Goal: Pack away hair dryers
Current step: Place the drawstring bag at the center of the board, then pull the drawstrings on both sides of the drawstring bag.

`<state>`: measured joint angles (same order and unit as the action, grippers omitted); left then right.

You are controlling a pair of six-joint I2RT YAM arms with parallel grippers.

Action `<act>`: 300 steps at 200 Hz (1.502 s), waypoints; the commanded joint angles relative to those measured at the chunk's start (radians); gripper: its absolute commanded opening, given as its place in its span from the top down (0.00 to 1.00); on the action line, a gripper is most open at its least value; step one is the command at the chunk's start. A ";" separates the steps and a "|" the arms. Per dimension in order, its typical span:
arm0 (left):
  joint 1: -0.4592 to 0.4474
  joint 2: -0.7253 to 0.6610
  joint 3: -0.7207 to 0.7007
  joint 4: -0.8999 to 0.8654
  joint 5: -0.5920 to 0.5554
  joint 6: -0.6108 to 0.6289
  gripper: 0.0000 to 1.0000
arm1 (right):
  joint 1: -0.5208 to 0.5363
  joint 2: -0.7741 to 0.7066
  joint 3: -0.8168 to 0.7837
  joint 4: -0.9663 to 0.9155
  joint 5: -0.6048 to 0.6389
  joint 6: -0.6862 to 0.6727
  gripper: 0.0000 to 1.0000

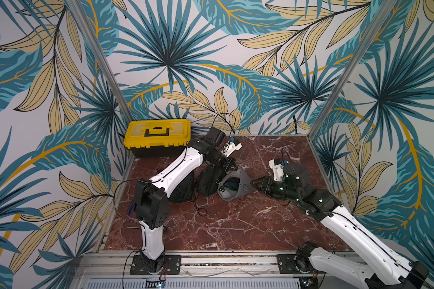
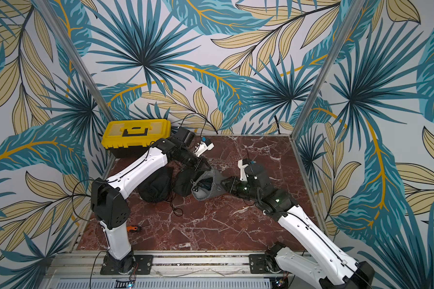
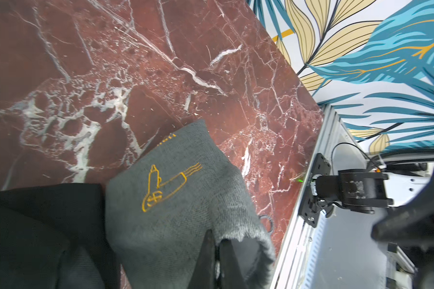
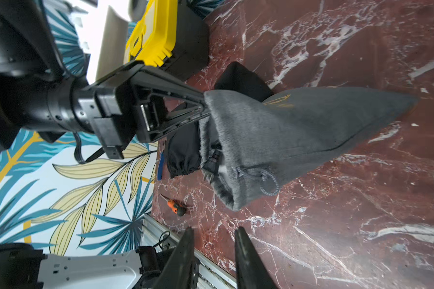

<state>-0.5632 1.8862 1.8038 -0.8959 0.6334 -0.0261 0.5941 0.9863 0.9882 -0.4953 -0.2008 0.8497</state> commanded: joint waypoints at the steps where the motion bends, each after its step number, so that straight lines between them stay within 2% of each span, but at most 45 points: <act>1: -0.009 -0.062 0.040 0.010 0.049 -0.017 1.00 | 0.060 0.048 0.044 -0.022 0.073 -0.050 0.70; 47: -0.016 -0.084 0.035 0.011 0.067 -0.026 1.00 | 0.168 0.183 0.073 0.104 0.058 -0.020 0.69; 76: -0.025 -0.089 0.034 0.010 0.072 -0.028 1.00 | 0.194 0.241 0.066 0.124 0.149 0.018 0.78; 93: -0.027 -0.096 0.032 0.011 0.069 -0.026 1.00 | 0.202 0.224 0.066 0.107 0.200 0.016 0.78; 112: -0.026 -0.102 0.026 0.010 0.065 -0.019 1.00 | 0.202 0.181 0.092 0.008 0.279 -0.003 0.75; 124: -0.025 -0.106 0.022 0.009 0.066 -0.019 1.00 | 0.201 0.141 0.103 -0.061 0.358 -0.007 0.68; 139: -0.027 -0.108 0.021 0.010 0.066 -0.019 1.00 | 0.199 0.100 0.117 -0.176 0.477 0.026 0.65; 154: -0.027 -0.108 0.020 0.011 0.065 -0.018 1.00 | 0.186 0.060 0.093 -0.226 0.525 0.073 0.62; 181: -0.027 -0.104 0.023 0.011 0.068 -0.020 1.00 | 0.113 0.019 -0.016 -0.199 0.425 0.155 0.57; 203: -0.027 -0.104 0.023 0.010 0.071 -0.020 1.00 | 0.070 -0.025 -0.154 -0.025 0.323 0.217 0.57; 232: -0.027 -0.106 0.019 0.010 0.074 -0.020 1.00 | 0.028 -0.018 -0.252 0.148 0.223 0.277 0.54; 280: -0.027 -0.106 0.018 0.011 0.076 -0.019 1.00 | 0.024 -0.046 -0.302 0.251 0.240 0.317 0.53; 300: -0.027 -0.104 0.022 0.011 0.082 -0.022 1.00 | 0.013 -0.038 -0.310 0.268 0.211 0.322 0.53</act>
<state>-0.5884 1.8320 1.8038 -0.9104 0.6754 -0.0517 0.6197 0.9546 0.7063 -0.3008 0.0395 1.1435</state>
